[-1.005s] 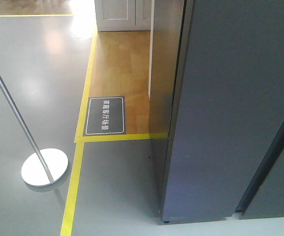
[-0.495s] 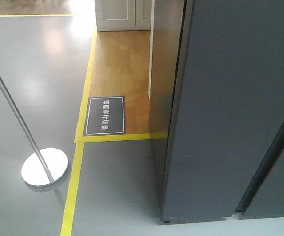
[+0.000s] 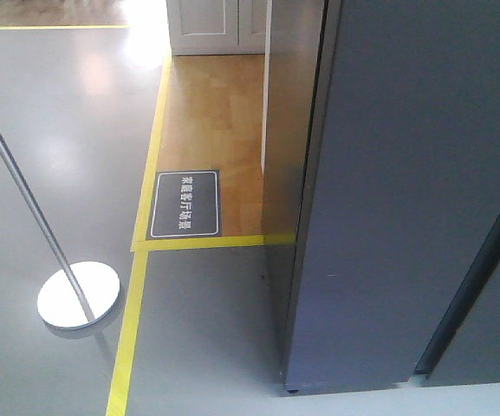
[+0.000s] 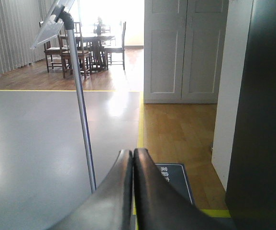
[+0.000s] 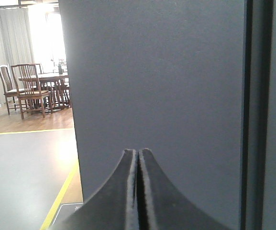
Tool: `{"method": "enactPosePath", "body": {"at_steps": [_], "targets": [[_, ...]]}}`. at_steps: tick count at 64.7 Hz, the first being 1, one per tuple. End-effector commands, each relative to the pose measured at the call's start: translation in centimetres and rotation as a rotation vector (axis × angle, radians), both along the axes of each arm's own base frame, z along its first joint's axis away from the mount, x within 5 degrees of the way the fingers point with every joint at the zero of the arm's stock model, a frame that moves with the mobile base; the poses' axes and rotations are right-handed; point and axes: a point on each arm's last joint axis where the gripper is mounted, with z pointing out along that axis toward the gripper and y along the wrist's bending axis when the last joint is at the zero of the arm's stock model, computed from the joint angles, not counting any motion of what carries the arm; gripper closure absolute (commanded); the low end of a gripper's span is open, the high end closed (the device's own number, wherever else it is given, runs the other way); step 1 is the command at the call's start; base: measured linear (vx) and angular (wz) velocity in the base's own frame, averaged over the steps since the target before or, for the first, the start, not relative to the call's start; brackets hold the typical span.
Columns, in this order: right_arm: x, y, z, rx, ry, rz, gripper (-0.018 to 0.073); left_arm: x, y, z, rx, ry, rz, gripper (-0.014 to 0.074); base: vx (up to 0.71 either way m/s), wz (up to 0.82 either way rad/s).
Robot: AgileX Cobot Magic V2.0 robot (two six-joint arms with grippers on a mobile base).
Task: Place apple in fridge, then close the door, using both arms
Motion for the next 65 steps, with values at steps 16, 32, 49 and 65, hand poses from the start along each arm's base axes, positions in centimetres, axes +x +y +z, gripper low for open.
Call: {"method": "enactPosePath", "body": {"at_steps": [16, 32, 49, 65], "targets": [[-0.09, 0.01, 0.8, -0.016, -0.078, -0.002, 0.0562, -0.2, -0.21, 1.32, -0.004, -0.106, -0.023, 0.0602, 0.0, 0.0], [-0.09, 0.01, 0.8, -0.016, -0.078, -0.002, 0.0562, -0.2, -0.21, 1.32, -0.004, -0.106, -0.023, 0.0602, 0.0, 0.0], [-0.09, 0.01, 0.8, -0.016, -0.078, -0.002, 0.0562, -0.2, -0.21, 1.32, -0.004, -0.106, -0.023, 0.0602, 0.0, 0.0], [-0.09, 0.01, 0.8, -0.016, -0.078, -0.002, 0.0562, -0.2, -0.21, 1.32, -0.004, -0.106, -0.023, 0.0602, 0.0, 0.0]]}}
